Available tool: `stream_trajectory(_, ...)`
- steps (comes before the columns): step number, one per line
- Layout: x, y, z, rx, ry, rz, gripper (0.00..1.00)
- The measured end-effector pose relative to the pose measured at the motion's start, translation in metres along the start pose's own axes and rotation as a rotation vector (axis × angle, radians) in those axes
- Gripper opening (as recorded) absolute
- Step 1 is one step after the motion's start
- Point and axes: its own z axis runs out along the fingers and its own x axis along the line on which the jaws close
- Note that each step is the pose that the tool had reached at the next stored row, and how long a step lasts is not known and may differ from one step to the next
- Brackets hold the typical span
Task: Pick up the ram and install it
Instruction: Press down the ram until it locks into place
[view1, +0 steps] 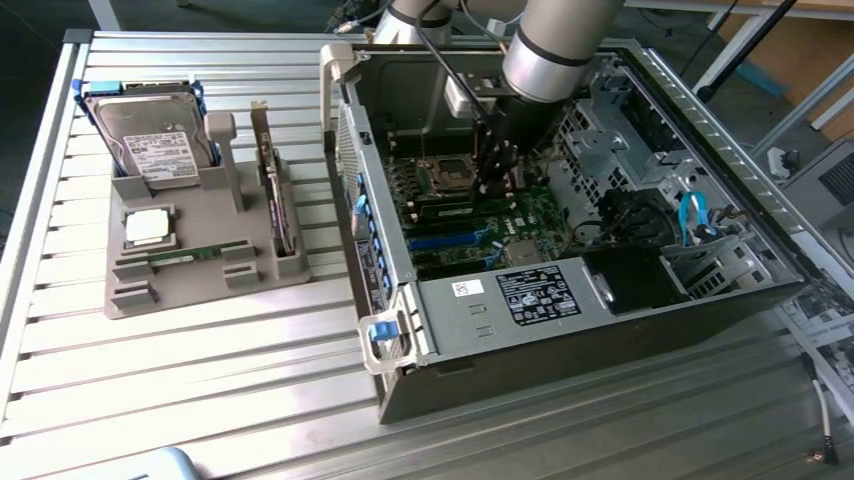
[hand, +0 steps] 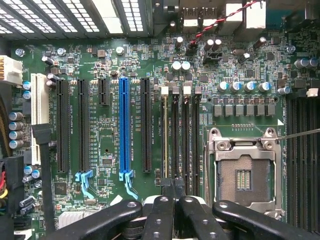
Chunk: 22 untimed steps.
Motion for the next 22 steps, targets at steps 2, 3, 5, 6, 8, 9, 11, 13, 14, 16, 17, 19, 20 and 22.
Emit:
stream_trajectory(2,0.0,0.0001,-0.0018,0.0,0.0007,0.0,0.11)
stream_trajectory(3,0.0,0.0001,-0.0026,0.0001,0.0009,0.0,0.11)
stream_trajectory(5,0.0,0.0003,-0.0045,0.0,0.0015,0.0,0.11)
stream_trajectory(6,0.0,0.0003,-0.0053,0.0,0.0018,0.0,0.11)
stream_trajectory(8,0.0,0.0004,-0.0071,0.0,0.0026,0.0,0.11)
stream_trajectory(9,0.0,0.0004,-0.0079,0.0,0.0029,0.0,0.11)
stream_trajectory(11,0.0,0.0004,-0.0083,0.0001,0.0027,0.0,0.11)
stream_trajectory(13,0.0,0.0004,-0.0083,0.0001,0.0027,0.0,0.11)
stream_trajectory(14,0.0,0.0011,-0.0083,0.0001,0.0027,0.0,0.11)
stream_trajectory(16,0.0,0.0069,-0.008,0.0,0.0029,0.0,0.11)
stream_trajectory(17,0.0,0.0109,-0.0078,0.0,0.003,0.0,0.11)
stream_trajectory(19,0.0,0.0193,-0.0074,0.0,0.0029,0.0,0.11)
stream_trajectory(20,0.0,0.0235,-0.0071,0.0,0.0029,0.0,0.11)
stream_trajectory(22,0.0,0.0306,-0.0068,0.0,0.0029,0.0,0.11)
